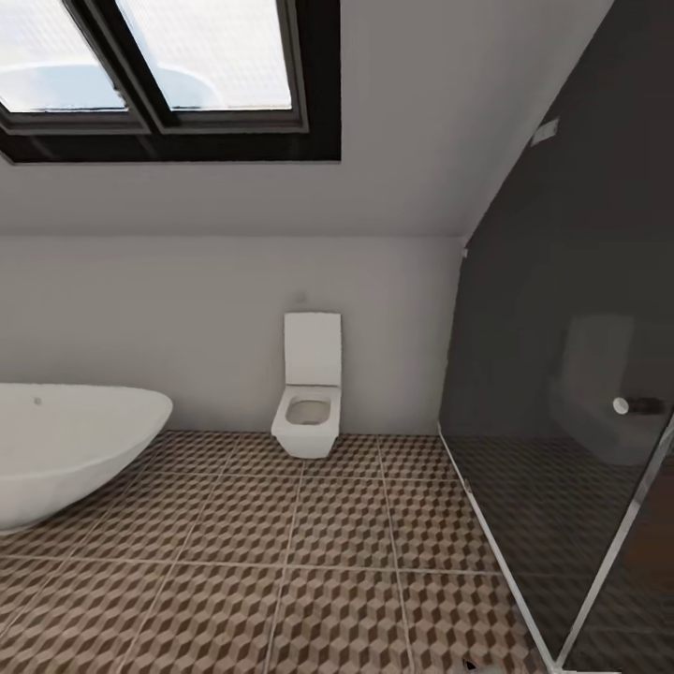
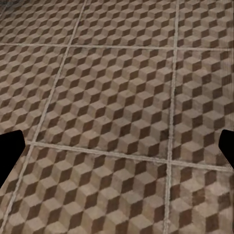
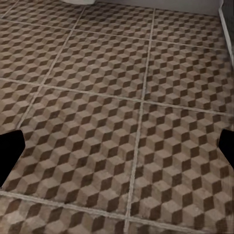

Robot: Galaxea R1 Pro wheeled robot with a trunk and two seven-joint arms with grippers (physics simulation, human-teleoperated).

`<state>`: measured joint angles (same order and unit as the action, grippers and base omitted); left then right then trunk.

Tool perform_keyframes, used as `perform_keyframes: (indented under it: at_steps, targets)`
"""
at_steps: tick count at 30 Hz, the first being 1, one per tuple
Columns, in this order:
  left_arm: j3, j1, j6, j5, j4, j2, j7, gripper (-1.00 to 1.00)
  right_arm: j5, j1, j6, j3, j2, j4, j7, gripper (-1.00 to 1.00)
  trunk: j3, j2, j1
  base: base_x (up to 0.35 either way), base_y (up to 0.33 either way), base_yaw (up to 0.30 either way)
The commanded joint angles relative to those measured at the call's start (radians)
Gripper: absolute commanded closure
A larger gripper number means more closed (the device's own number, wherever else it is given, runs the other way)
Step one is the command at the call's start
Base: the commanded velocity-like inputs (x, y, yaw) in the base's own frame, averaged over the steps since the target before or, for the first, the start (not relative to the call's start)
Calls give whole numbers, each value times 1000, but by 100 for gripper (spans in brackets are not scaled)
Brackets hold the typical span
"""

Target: Take the four mousetraps from the cabinet in the bathroom and place them on the bathroom floor. Make sure all four end up on the same floor surface, and ensure that at least two of them are either under or directly next to the same bathroom sink.

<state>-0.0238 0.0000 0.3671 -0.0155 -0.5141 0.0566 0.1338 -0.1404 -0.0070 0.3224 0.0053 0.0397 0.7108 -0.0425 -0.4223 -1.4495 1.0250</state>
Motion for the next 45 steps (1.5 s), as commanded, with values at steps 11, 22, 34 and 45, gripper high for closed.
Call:
perform_keyframes:
  at_steps: [11,22,34,45]
  targets:
    - [1,0,2,-1,0,0,2,-100,-7,-1,3,-3,0,-1,-2,-100,0,-1,0,0,0,-281]
    - [2,0,2,-1,0,-6,1,-100,-7,-1,3,-4,0,-1,-2,-100,0,-1,0,0,0,-293]
    - [2,0,2,-1,3,-6,1,-100,-7,-1,3,-4,0,-1,-2,-100,0,-1,0,0,0,-294]
    - [2,0,2,-1,12,-6,1,-100,-7,-1,3,-4,0,-1,-2,-100,0,-1,0,0,0,-294]
